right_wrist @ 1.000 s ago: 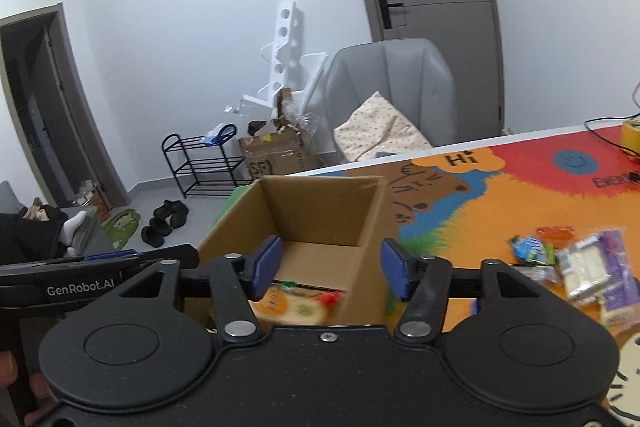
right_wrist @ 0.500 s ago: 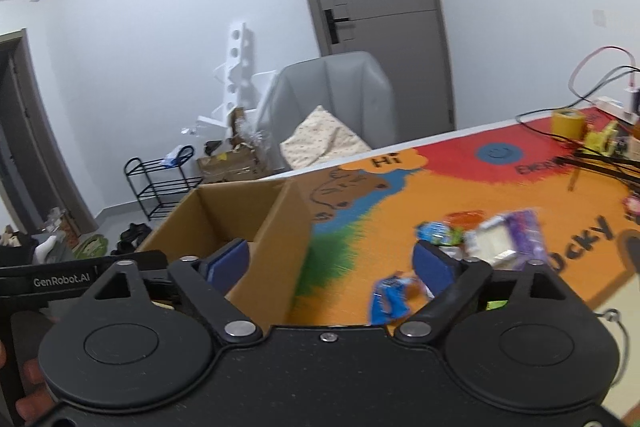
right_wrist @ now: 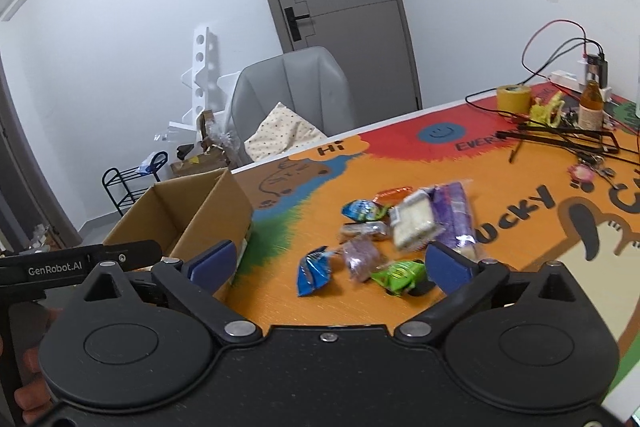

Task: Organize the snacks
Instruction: 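Move both open grippers back toward the remaining snack pile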

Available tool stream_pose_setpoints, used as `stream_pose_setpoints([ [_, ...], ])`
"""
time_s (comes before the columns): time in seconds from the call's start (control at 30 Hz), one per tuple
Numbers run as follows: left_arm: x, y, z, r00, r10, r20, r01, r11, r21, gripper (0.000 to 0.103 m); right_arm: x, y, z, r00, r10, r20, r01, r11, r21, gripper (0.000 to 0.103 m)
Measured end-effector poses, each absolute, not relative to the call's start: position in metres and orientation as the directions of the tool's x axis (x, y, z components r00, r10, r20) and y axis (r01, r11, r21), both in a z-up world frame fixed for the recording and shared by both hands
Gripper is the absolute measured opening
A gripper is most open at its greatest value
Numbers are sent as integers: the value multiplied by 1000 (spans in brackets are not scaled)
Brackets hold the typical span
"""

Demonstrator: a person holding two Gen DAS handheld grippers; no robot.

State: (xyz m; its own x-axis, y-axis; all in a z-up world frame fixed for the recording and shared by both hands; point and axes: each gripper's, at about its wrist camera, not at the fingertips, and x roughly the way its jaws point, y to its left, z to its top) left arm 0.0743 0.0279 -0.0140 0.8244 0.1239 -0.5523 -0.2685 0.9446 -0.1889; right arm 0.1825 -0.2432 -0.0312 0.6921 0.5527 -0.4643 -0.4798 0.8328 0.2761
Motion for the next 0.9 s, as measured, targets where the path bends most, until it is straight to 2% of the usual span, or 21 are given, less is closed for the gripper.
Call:
stream_pose_setpoints([
  [0.9, 118, -52, -36, 826, 18, -564, -130, 979, -159, 91, 220, -304, -77, 708, 502, -496, -366, 862, 350, 103],
])
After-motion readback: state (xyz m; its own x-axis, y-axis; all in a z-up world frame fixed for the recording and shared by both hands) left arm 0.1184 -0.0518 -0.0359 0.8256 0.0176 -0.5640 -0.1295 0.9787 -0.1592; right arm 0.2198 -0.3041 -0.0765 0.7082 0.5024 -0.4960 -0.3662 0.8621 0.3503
